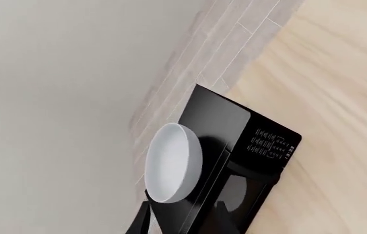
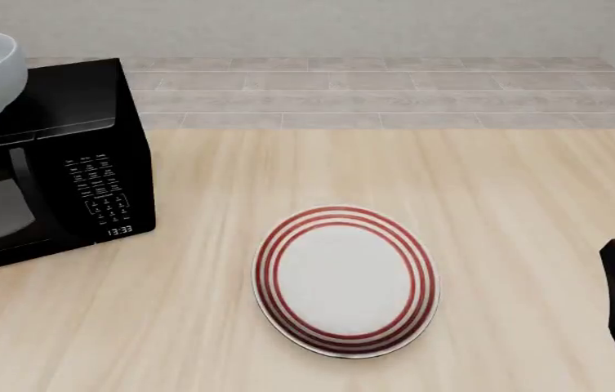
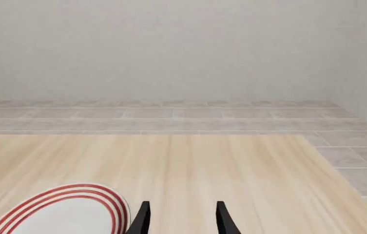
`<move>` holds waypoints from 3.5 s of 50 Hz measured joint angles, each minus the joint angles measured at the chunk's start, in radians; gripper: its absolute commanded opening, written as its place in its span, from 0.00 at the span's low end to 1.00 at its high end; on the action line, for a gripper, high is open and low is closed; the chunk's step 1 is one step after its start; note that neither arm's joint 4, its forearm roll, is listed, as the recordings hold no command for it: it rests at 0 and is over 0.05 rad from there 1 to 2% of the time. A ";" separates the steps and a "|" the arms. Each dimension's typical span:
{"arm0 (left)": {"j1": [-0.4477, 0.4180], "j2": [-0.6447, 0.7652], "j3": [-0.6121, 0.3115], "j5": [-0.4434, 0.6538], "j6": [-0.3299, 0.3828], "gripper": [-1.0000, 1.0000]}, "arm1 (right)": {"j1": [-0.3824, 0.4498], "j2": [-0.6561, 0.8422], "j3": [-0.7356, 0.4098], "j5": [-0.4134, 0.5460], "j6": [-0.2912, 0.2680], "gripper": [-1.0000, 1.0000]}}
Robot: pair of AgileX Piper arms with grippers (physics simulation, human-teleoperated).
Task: Pick up the white bowl and put it on the plate.
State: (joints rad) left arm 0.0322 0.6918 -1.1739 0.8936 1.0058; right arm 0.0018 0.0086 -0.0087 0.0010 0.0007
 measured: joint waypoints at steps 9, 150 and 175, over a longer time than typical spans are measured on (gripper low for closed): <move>0.051 0.062 -0.005 -0.053 0.019 1.00 | 0.000 0.000 0.000 0.000 0.000 1.00; 0.222 0.555 0.208 -0.648 0.044 1.00 | 0.000 0.000 0.000 0.000 0.000 1.00; 0.260 0.639 0.223 -0.712 0.068 1.00 | 0.000 0.000 0.000 0.000 0.000 1.00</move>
State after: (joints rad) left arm 0.2924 1.3312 -0.9511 0.1812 1.0740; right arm 0.0018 0.0086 -0.0087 0.0010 0.0008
